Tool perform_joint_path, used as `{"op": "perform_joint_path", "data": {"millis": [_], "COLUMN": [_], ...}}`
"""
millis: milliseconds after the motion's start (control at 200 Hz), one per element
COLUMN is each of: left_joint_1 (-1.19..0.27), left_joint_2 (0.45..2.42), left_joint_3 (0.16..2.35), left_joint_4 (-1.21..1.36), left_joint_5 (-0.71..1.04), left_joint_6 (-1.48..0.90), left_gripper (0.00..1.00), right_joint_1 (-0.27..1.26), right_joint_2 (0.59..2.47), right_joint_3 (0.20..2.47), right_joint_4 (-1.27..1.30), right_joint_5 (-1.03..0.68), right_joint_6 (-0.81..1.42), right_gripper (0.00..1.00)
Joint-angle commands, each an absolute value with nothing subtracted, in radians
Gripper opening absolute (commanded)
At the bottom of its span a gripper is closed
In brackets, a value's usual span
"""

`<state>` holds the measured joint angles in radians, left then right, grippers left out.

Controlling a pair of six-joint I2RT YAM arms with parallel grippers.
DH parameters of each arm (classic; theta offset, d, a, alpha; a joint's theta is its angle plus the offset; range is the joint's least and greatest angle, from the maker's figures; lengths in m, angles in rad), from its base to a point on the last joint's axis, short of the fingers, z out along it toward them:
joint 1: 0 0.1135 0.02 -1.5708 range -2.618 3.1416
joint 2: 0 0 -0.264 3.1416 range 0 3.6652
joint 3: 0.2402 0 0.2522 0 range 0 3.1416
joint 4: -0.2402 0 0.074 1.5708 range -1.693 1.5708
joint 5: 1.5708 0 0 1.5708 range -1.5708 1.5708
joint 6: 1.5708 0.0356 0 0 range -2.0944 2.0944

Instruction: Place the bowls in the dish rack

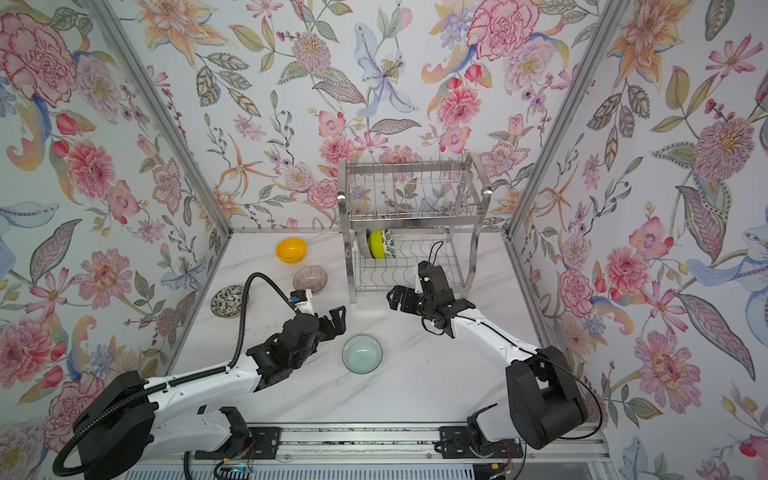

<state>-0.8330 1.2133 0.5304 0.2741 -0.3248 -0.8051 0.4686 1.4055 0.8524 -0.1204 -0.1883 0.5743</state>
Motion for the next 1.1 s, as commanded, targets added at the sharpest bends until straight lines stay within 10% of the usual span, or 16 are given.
{"op": "perform_joint_path", "data": {"millis": [0, 1096], "left_joint_1": [-0.793, -0.715], "left_joint_2": [1.183, 1.192], "left_joint_3": [0.484, 0.325], "left_joint_4": [0.319, 0.562], "left_joint_5": [-0.188, 0.048], "left_joint_6": [-0.868, -1.086], "left_gripper": [0.99, 0.99], "right_joint_1": [0.520, 0.839], "right_joint_2": [1.377, 1.583], "right_joint_3": [0.833, 0.828], "right_joint_4": [-0.240, -0.267], "right_joint_5": [-0.124, -0.003], "right_joint_6": [0.605, 0.730], "right_gripper": [0.98, 0.40]}}
